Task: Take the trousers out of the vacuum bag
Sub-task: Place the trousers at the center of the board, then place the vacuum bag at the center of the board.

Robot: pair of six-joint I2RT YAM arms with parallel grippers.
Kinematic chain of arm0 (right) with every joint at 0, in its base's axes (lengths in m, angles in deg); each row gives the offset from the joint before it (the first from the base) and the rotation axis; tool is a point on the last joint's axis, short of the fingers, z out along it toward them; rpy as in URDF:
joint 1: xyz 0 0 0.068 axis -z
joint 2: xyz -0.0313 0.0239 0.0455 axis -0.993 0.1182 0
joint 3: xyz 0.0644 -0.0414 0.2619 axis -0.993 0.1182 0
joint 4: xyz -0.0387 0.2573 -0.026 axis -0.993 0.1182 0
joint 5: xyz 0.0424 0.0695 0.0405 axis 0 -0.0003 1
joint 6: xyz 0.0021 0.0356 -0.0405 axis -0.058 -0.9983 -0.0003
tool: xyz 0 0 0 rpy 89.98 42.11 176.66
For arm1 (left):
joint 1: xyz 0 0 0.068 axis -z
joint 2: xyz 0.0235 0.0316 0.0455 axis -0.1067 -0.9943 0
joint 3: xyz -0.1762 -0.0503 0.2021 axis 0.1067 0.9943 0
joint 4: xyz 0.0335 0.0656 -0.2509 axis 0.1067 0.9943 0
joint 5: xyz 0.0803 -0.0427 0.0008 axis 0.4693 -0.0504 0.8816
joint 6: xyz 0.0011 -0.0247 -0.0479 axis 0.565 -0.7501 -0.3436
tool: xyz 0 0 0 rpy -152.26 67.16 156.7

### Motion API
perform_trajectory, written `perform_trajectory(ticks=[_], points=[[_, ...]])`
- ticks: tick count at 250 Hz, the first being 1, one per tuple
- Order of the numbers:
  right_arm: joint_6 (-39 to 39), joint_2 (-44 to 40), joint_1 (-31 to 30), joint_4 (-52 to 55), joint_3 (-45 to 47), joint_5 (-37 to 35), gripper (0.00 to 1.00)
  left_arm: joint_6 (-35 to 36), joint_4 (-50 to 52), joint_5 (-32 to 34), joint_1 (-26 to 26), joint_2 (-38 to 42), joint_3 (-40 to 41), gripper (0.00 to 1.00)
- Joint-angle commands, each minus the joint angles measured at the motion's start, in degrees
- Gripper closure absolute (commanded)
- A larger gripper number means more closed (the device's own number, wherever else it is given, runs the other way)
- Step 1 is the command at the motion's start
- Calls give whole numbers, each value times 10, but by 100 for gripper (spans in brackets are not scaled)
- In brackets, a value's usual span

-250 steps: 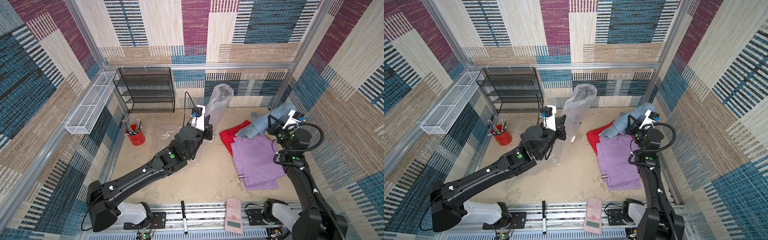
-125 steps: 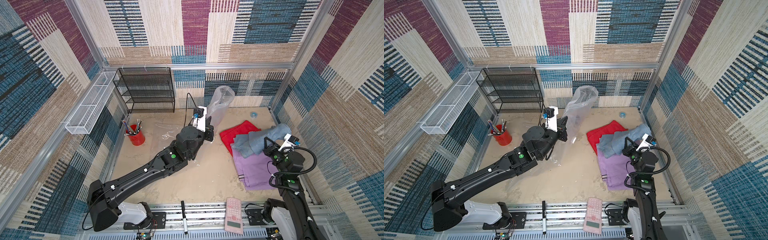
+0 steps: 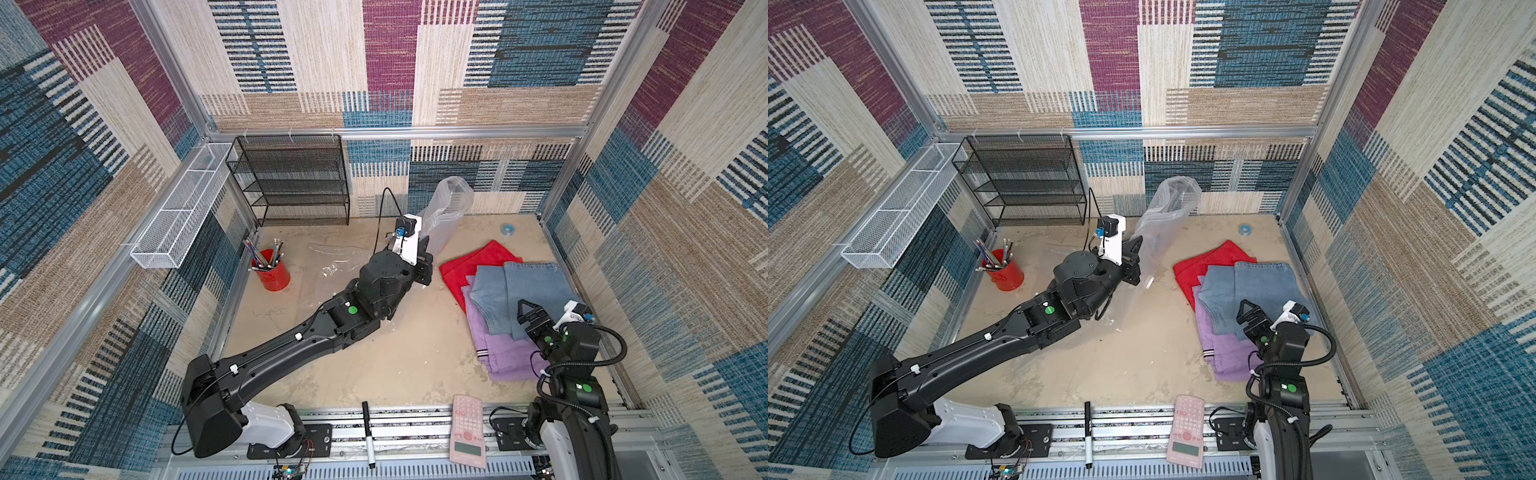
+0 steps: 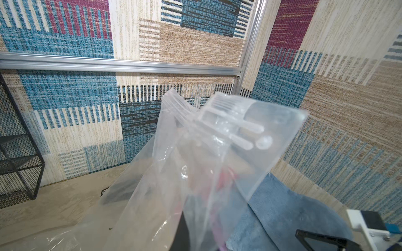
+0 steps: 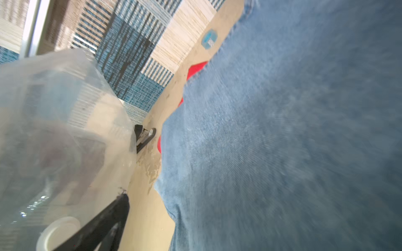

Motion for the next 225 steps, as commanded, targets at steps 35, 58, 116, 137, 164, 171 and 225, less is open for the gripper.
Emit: perform_trajectory(ticks=[35,58,116,137,164,171,225], points=[[47,-22,1,31,-119,-59,0,-7,8,-23,-1,-15,-21,100],[44,-13,1,25,-149,-46,0,-9,11,-26,-1,-21,-27,100],[32,28,1,-83,-139,52,0,-8,19,-47,-1,-25,-35,100],[8,81,1,-160,-114,139,2,-6,23,-69,-1,-25,-36,100],[-42,161,-7,-297,-75,245,23,-5,21,-111,1,-22,-30,100],[-44,182,-15,-322,-73,261,30,-5,19,-127,1,-22,-29,100],[-30,314,-118,-394,-114,238,32,8,14,-235,17,-26,-19,100]])
